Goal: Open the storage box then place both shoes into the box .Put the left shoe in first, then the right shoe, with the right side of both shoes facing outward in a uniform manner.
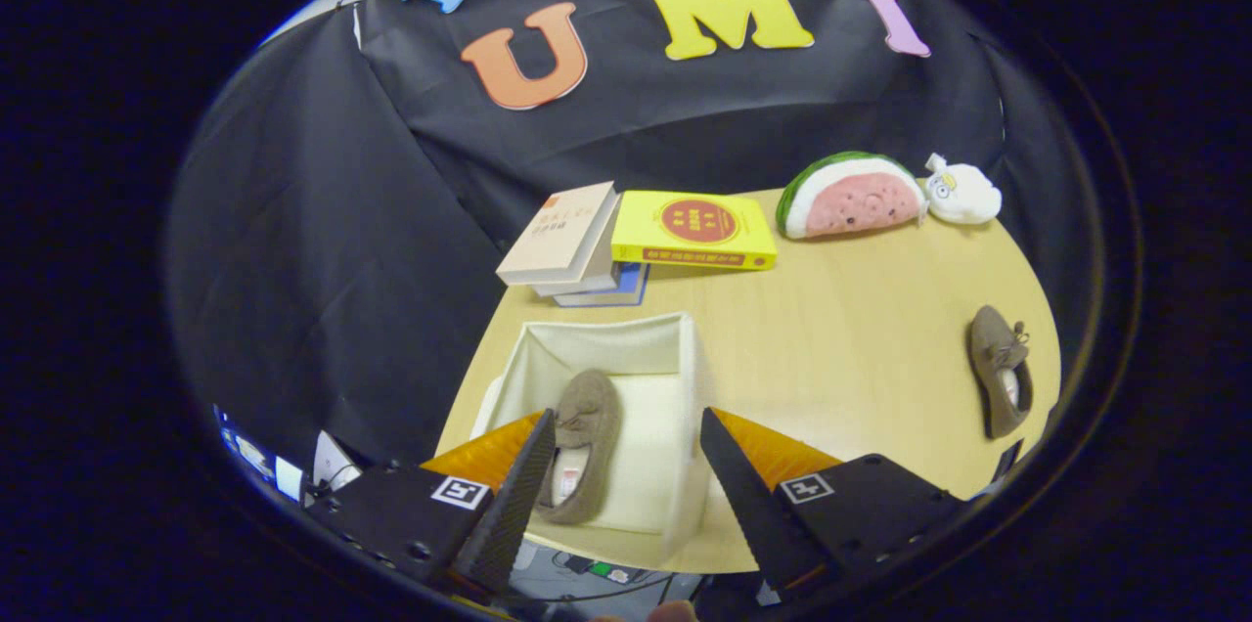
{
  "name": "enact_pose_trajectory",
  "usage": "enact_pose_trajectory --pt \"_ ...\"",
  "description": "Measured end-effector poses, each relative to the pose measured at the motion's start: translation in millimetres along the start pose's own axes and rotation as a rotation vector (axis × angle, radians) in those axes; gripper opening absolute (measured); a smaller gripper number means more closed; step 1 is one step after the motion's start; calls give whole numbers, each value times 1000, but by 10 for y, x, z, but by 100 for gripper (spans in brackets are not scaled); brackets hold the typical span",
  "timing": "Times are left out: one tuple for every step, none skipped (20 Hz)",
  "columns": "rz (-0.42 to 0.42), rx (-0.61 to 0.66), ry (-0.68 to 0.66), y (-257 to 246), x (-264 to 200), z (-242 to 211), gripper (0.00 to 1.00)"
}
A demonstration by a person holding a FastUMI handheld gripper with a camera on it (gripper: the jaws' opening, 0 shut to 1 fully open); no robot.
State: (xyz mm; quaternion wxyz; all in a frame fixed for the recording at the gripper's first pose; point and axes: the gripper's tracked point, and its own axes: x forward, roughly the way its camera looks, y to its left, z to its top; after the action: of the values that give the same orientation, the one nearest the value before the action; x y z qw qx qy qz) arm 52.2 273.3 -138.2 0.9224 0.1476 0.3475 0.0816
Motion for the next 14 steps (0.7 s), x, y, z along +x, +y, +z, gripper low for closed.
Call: enact_pose_trajectory --pt "-10 4 -24 -199 -134 72 92" --pt "-25 7 -39 -436 -242 127 94" --pt "-39 11 -58 -637 -410 209 94" --pt "-55 17 -75 -876 -526 261 94" --pt "-68 23 -90 -1090 -624 296 94" --pt "-78 30 -106 -1349 -744 354 94" --pt "-88 29 -122 -1574 -843 393 94" --pt "-98 21 -139 -1826 -937 425 94" --pt "-120 8 -153 -2106 -1040 444 94" --pt "-145 -5 -164 -2403 -1134 457 94" --pt "-172 -21 -174 -2687 -1194 452 94" --pt "-197 -40 -177 -2961 -1242 440 94" --pt "-231 -70 -177 -3260 -1197 378 94" --pt "-251 -88 -170 -3487 -1195 337 94"
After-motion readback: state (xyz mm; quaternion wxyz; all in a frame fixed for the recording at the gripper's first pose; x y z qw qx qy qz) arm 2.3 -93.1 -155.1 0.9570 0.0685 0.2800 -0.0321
